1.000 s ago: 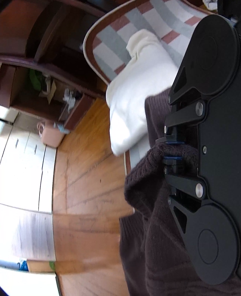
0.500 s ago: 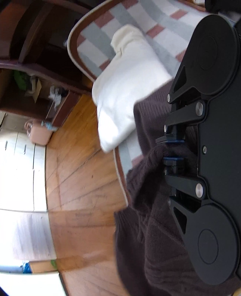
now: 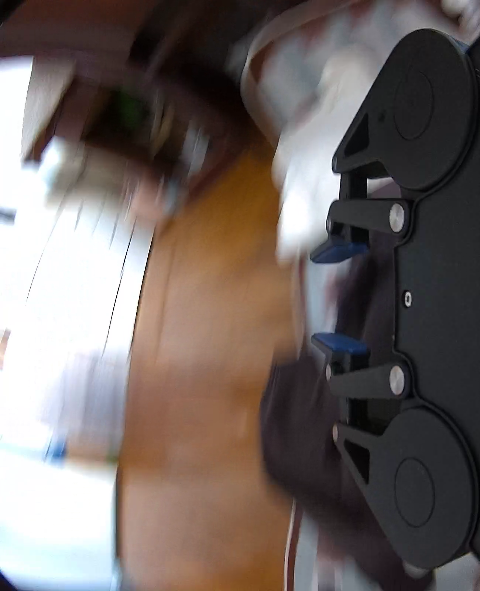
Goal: Fold clothes
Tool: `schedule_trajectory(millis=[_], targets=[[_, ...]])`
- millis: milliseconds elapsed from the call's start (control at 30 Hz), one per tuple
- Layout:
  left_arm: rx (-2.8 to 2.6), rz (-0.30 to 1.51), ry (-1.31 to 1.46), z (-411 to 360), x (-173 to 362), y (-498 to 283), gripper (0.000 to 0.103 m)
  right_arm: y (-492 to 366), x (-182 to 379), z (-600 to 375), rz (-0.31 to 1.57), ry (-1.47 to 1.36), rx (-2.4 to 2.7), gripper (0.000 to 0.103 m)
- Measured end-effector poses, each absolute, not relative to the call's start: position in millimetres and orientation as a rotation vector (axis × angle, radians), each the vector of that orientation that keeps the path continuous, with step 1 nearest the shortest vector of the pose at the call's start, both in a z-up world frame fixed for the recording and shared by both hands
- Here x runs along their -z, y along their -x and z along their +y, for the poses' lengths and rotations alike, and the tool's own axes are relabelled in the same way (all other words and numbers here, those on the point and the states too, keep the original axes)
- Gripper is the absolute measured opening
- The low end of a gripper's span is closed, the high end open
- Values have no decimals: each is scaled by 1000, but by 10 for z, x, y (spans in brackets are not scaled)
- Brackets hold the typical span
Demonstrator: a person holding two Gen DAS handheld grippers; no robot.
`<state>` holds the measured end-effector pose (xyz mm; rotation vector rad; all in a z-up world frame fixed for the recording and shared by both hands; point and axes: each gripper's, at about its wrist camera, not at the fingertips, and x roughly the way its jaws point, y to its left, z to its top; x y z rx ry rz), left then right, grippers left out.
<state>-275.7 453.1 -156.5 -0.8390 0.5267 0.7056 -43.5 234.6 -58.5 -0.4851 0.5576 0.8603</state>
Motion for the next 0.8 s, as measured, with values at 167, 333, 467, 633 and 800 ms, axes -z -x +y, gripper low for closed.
schedule_trajectory(millis=[167, 333, 467, 633, 800], targets=[[-663, 544, 761, 4491, 1590, 2515, 55, 700, 1107, 2907, 570, 651, -1093, 69], [-682, 554, 806, 4555, 1677, 2515, 60, 728, 1646, 3236, 581, 957, -1114, 73], [-697, 562, 841, 4606, 1747, 2515, 61, 655, 1877, 3246, 730, 948, -1146, 7], [-717, 567, 864, 4641, 1779, 2534, 60, 915, 1455, 2802, 498, 785, -1041, 8], [-743, 547, 770, 4521, 1516, 2655, 60, 1045, 981, 2300, 228, 846, -794, 8]])
